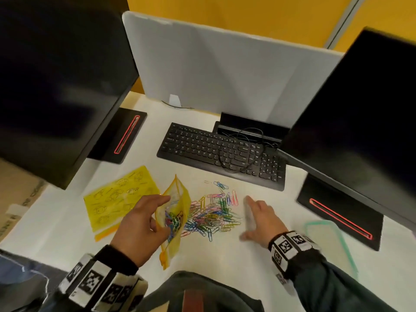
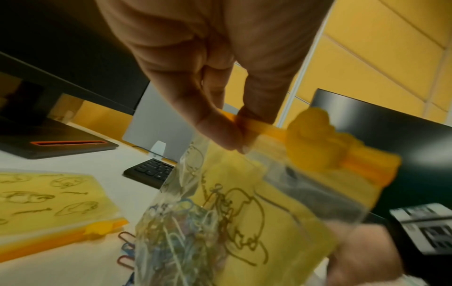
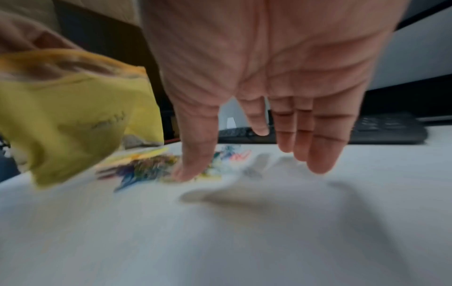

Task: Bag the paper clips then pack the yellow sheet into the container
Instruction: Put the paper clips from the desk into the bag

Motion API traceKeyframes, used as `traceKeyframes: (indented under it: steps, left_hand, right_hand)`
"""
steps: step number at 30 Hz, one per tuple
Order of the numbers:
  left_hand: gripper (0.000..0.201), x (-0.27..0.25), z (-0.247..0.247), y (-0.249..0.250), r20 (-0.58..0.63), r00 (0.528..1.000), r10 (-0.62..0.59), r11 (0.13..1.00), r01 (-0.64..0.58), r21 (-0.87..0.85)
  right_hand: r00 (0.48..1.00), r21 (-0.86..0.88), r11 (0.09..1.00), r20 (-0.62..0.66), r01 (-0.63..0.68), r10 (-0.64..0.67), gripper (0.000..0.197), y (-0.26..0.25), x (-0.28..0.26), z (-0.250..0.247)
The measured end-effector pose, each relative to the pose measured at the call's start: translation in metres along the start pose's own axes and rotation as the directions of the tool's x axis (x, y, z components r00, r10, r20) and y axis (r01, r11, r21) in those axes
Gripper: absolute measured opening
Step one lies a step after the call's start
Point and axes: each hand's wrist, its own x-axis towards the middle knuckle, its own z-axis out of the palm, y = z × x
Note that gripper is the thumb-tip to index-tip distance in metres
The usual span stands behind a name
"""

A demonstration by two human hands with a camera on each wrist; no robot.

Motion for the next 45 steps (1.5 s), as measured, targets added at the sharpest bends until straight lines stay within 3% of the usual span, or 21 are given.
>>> traceKeyframes:
  steps: [5, 8, 11, 14, 18, 23, 26, 29, 31, 34, 36, 39, 43, 45]
  left_hand:
    - [0.06, 0.001, 0.001, 0.003, 0.028, 0.999, 0.029, 0.999, -0.03, 0.039]
    - [0.059, 0.001, 0.002, 0.003, 0.052, 0.999, 0.014, 0.998, -0.017, 0.066]
    - [0.059, 0.001, 0.005, 0.003, 0.073, 0.997, 0.011, 0.996, -0.017, 0.083]
    - [0.06, 0.001, 0.008, 0.004, 0.09, 0.996, 0.008, 0.997, -0.015, 0.076]
    - [0.059, 0.004, 0.014, 0.008, 0.099, 0.995, 0.031, 0.997, -0.038, 0.063]
    - [0.061, 0.005, 0.018, 0.009, 0.108, 0.993, 0.04, 0.998, -0.044, 0.037]
    - [0.061, 0.005, 0.02, 0.01, 0.116, 0.992, 0.053, 0.998, -0.057, 0.035]
    - [0.062, 0.005, 0.021, 0.01, 0.119, 0.991, 0.058, 0.998, -0.062, 0.031]
    - [0.062, 0.005, 0.022, 0.01, 0.124, 0.99, 0.06, 0.998, -0.064, 0.029]
    - [0.063, 0.004, 0.026, 0.011, 0.144, 0.986, 0.082, 0.995, -0.088, 0.036]
    - [0.062, 0.004, 0.028, 0.012, 0.151, 0.984, 0.091, 0.995, -0.098, 0.035]
    - [0.056, 0.003, 0.029, 0.013, 0.134, 0.986, 0.102, 0.992, -0.111, 0.061]
    - [0.061, 0.001, 0.025, 0.01, 0.094, 0.99, 0.104, 0.994, -0.106, 0.017]
    - [0.063, 0.0, 0.023, 0.01, 0.073, 0.991, 0.111, 0.994, -0.111, 0.003]
  right_hand:
    - [0.988, 0.118, 0.992, -0.135, -0.054, 0.07, 0.072, -0.002, 0.0, 0.027]
    - [0.982, 0.179, 0.984, -0.186, 0.003, 0.031, 0.091, -0.02, 0.022, 0.028]
    - [0.989, 0.066, 0.995, -0.132, 0.075, -0.066, 0.102, -0.034, 0.045, 0.018]
    - [0.983, -0.07, 0.986, -0.089, 0.152, -0.158, 0.078, -0.043, 0.057, 0.008]
    - [0.963, -0.044, 0.976, -0.16, 0.212, -0.216, 0.034, -0.046, 0.053, 0.012]
    - [0.96, 0.016, 0.984, -0.221, 0.177, -0.169, 0.025, -0.04, 0.039, 0.02]
    - [0.953, 0.214, 0.967, -0.295, 0.138, -0.071, 0.024, -0.029, 0.027, 0.02]
    - [0.94, 0.47, 0.875, -0.337, 0.115, 0.057, 0.021, -0.026, 0.01, 0.012]
    - [0.936, 0.611, 0.776, -0.343, 0.16, 0.077, 0.022, -0.034, -0.003, 0.001]
    - [0.936, 0.783, 0.542, -0.351, 0.306, -0.021, 0.03, -0.062, -0.026, -0.018]
    - [0.933, 0.825, 0.44, -0.343, 0.356, -0.11, 0.029, -0.086, -0.036, -0.022]
    - [0.929, 0.797, 0.477, -0.321, 0.371, -0.186, 0.023, -0.117, -0.036, -0.013]
    - [0.932, 0.592, 0.721, -0.263, 0.36, -0.249, 0.028, -0.128, -0.032, -0.004]
    - [0.935, 0.501, 0.79, -0.218, 0.352, -0.279, 0.037, -0.126, -0.035, -0.004]
